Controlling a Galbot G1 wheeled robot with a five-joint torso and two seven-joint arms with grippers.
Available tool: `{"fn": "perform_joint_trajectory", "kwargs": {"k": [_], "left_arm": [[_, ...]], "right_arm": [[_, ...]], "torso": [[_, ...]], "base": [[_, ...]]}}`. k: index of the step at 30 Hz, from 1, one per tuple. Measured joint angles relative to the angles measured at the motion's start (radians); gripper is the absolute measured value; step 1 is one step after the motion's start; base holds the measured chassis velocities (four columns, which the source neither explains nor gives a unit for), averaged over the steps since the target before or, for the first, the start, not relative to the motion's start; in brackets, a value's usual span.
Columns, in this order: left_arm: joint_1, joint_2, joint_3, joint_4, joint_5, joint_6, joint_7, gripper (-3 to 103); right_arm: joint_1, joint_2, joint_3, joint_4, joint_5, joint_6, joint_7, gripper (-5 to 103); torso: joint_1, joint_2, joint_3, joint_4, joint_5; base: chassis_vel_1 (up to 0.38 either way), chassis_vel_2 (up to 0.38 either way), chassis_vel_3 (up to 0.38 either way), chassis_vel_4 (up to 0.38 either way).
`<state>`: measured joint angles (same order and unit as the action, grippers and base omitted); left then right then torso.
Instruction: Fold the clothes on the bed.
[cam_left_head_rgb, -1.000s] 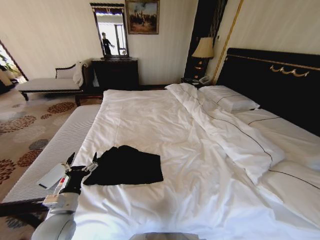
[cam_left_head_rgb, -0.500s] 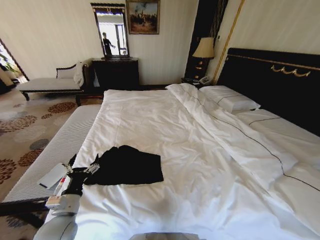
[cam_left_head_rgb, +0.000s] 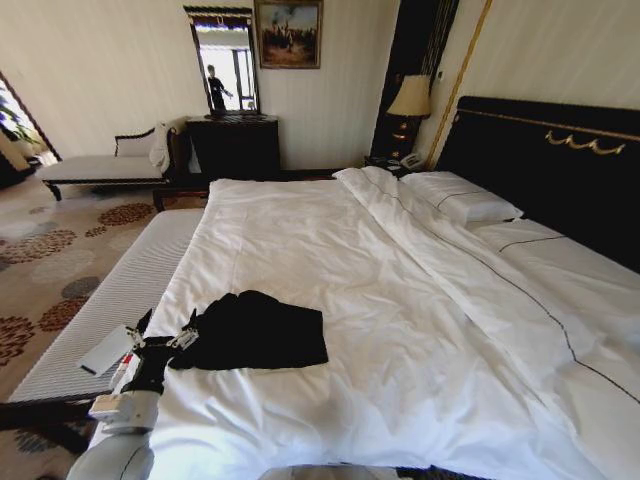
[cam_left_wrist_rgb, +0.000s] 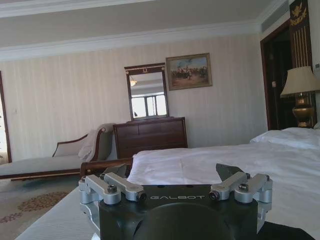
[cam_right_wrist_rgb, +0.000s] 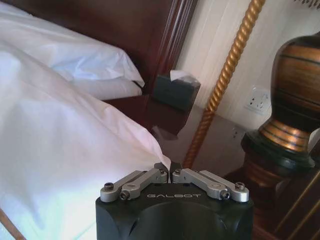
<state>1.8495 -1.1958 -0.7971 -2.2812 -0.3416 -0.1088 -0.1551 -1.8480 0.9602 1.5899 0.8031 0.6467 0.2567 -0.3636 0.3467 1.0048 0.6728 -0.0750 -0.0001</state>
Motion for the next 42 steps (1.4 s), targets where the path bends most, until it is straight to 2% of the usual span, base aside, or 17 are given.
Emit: {"fn": "perform_joint_trajectory", "kwargs": {"k": [8,14,19,24,29,37,41,42], "left_arm": [[-0.012,0.0,-0.003,-0.003,0.001,0.003,0.0,100],[0.009,-0.013,-0.014,-0.004,0.001,0.0,0.0,100],[0.015,-0.02,-0.014,-0.01,0.012,-0.001,0.0,100],[0.018,-0.022,-0.021,-0.038,0.02,0.009,-0.004,100],[0.029,-0.02,-0.034,-0.042,0.018,0.009,-0.004,100],[0.041,-0.045,-0.029,-0.04,0.031,0.006,-0.003,100],[0.046,-0.05,-0.023,-0.048,0.045,0.004,-0.003,100],[0.047,-0.05,-0.026,-0.049,0.044,0.004,-0.003,100]], "right_arm": [[0.04,-0.017,-0.086,-0.054,-0.062,0.01,0.024,0],[0.084,-0.019,-0.147,-0.115,-0.109,0.017,0.032,0],[0.132,-0.024,-0.186,-0.164,-0.132,0.021,0.042,0],[0.251,-0.029,-0.272,-0.259,-0.171,0.024,0.084,0],[0.296,-0.027,-0.3,-0.295,-0.186,0.03,0.109,0],[0.347,-0.002,-0.386,-0.32,-0.195,0.047,0.104,0],[0.367,0.017,-0.432,-0.323,-0.21,0.051,0.136,0],[0.369,0.021,-0.439,-0.327,-0.214,0.051,0.144,-3]], "torso": [[0.0,0.0,0.0,-0.0012,-0.0002],[0.0,0.0,0.0,0.0001,0.0],[0.0,0.0,0.0,-0.0005,-0.0002],[0.0,0.0,0.0,-0.0007,0.0003],[0.0,0.0,0.0,-0.0003,0.0002],[0.0,0.0,0.0,-0.0005,-0.0001],[0.0,0.0,0.0,0.0001,0.0001],[0.0,0.0,0.0,0.0001,0.0]], "base": [[0.0,0.0,0.0,0.0],[0.0,0.0,0.0,0.0],[0.0,0.0,0.0,0.0],[0.0,0.0,0.0,0.0],[0.0,0.0,0.0,0.0],[0.0,0.0,0.0,0.0],[0.0,0.0,0.0,0.0],[0.0,0.0,0.0,0.0]]}}
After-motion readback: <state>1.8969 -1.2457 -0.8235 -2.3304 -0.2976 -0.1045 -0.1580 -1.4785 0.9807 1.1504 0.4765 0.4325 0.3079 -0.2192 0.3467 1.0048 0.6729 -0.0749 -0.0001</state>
